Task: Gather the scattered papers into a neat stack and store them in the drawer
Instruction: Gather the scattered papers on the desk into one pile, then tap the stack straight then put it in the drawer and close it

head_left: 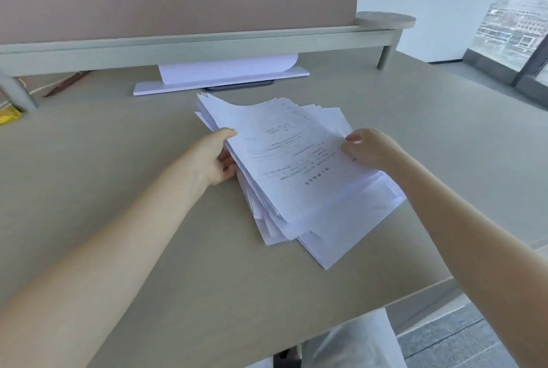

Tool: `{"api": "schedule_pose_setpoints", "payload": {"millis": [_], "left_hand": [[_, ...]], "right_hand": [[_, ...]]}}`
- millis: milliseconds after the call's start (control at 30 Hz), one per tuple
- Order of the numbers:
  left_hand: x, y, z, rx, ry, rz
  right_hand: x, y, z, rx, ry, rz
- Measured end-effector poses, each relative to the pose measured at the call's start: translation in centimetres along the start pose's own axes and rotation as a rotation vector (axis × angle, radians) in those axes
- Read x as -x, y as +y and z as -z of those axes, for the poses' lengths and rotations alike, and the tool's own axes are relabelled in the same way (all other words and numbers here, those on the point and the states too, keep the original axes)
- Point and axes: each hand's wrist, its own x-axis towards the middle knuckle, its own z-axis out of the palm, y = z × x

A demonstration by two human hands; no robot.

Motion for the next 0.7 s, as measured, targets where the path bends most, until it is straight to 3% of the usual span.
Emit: {"api": "schedule_pose_setpoints", "payload": {"millis": [133, 200, 367, 467, 567, 700], "left_hand": [[-0.5, 0.7, -0.7, -0.345, 0.000, -0.092], [-0.7, 0.9, -1.3, -0.387, -0.033, -0.121], [-0.6, 0.9, -2.7, -0.243, -0.169, -0.077], [-0.4, -0.4, -4.1, -0.188, -0.055, -0.132], [-0.7, -1.1, -4.4, 0.025, 0.063, -0.151], [0.5, -1.4, -3.9, -0.013, -0.088, -0.153]], "right_hand": [[1.8, 1.6, -0.6, -0.001, 0.081, 0.020], [2.3, 2.1, -1.0, 0.010, 0.115, 0.034], [2.4, 2.5, -1.7, -0.014, 0.141, 0.074], [2.4, 2.8, -2.1, 0.007, 0.164, 0.109], [2.3, 3.0, -2.2, 0.003, 0.177, 0.116], [2.3, 3.1, -2.3, -0.001, 0.188, 0.120]]}}
